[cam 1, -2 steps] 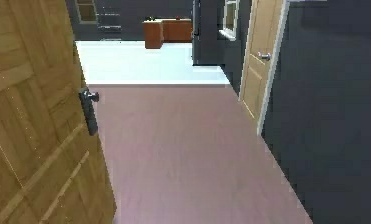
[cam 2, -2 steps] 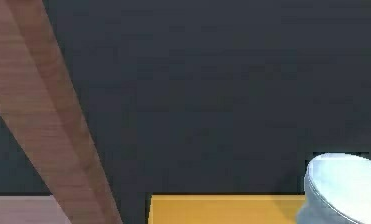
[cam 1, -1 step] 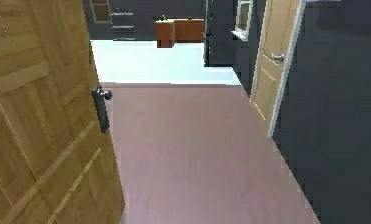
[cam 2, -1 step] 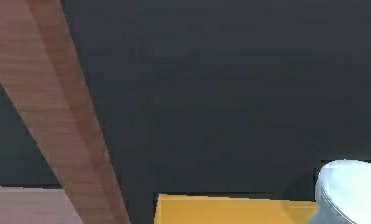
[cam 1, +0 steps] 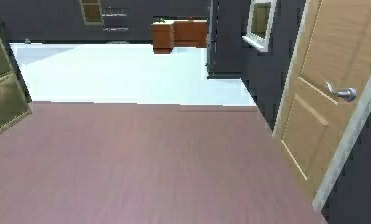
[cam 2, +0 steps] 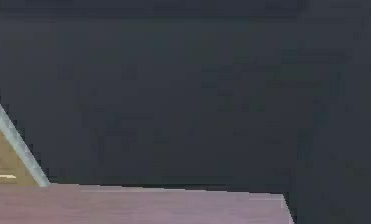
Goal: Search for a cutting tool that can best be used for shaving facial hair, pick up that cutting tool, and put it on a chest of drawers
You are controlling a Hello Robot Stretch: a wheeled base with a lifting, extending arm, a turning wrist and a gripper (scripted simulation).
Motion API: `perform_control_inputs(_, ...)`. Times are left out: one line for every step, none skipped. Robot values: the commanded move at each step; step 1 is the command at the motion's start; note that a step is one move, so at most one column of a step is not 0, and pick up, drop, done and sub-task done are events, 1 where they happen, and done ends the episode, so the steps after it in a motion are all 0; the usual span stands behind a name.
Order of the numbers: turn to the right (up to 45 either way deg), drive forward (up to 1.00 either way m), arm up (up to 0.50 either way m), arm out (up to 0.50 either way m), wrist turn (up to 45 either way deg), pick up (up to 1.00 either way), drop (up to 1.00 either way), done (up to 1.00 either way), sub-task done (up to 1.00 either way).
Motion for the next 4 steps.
perform_control_inputs(0.0, 1.0, 0.0, 0.0, 0.0, 0.0, 0.0, 0.0, 0.0)
perform_control_inputs(0.0, 1.0, 0.0, 0.0, 0.0, 0.0, 0.0, 0.0, 0.0)
perform_control_inputs(0.0, 1.0, 0.0, 0.0, 0.0, 0.0, 0.0, 0.0, 0.0)
perform_control_inputs(0.0, 1.0, 0.0, 0.0, 0.0, 0.0, 0.0, 0.0, 0.0)
